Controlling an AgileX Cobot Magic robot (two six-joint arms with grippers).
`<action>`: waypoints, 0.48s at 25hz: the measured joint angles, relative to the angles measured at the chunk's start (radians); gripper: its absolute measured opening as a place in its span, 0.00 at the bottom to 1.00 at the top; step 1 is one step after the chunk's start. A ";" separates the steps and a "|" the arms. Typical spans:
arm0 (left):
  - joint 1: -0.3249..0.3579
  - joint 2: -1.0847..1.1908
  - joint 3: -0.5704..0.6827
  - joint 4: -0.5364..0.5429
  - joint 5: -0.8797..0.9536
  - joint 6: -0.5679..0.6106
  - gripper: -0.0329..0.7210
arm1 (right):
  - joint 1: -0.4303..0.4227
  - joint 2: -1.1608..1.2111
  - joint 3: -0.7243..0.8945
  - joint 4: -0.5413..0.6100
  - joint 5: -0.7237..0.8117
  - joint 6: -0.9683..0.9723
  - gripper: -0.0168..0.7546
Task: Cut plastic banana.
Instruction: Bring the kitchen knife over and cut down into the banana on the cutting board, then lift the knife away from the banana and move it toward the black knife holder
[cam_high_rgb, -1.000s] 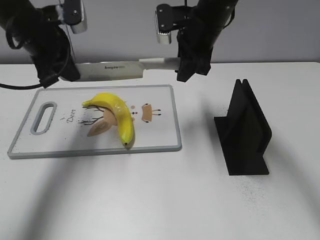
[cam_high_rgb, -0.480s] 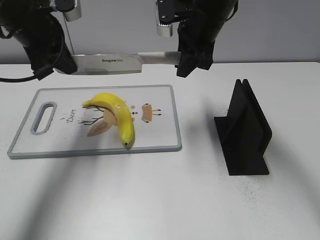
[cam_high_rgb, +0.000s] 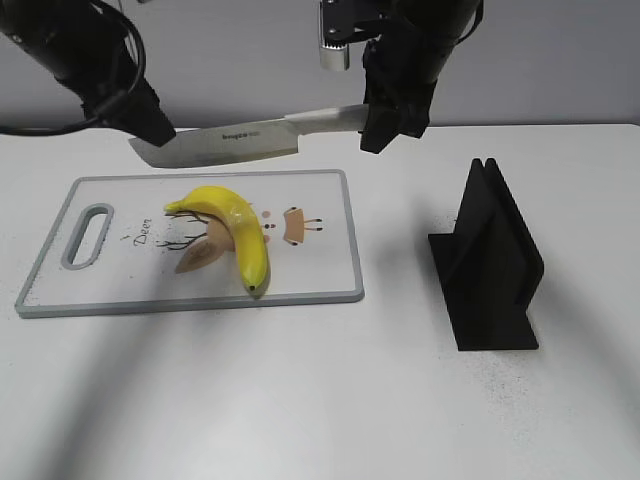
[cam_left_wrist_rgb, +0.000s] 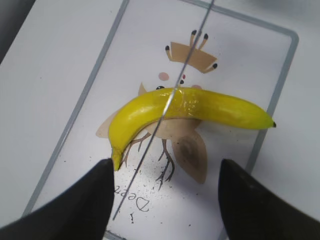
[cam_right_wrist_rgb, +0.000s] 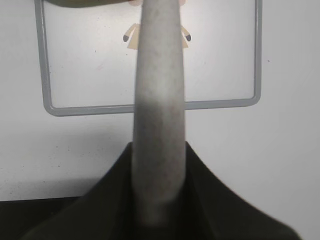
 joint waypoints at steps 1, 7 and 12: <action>0.000 0.000 -0.015 0.007 0.005 -0.056 0.88 | 0.000 0.000 0.000 -0.004 0.000 0.009 0.27; 0.000 -0.009 -0.151 0.267 0.062 -0.567 0.86 | 0.000 -0.035 0.000 -0.079 0.000 0.176 0.27; 0.005 -0.012 -0.231 0.494 0.196 -0.901 0.84 | 0.000 -0.097 0.000 -0.103 0.001 0.410 0.27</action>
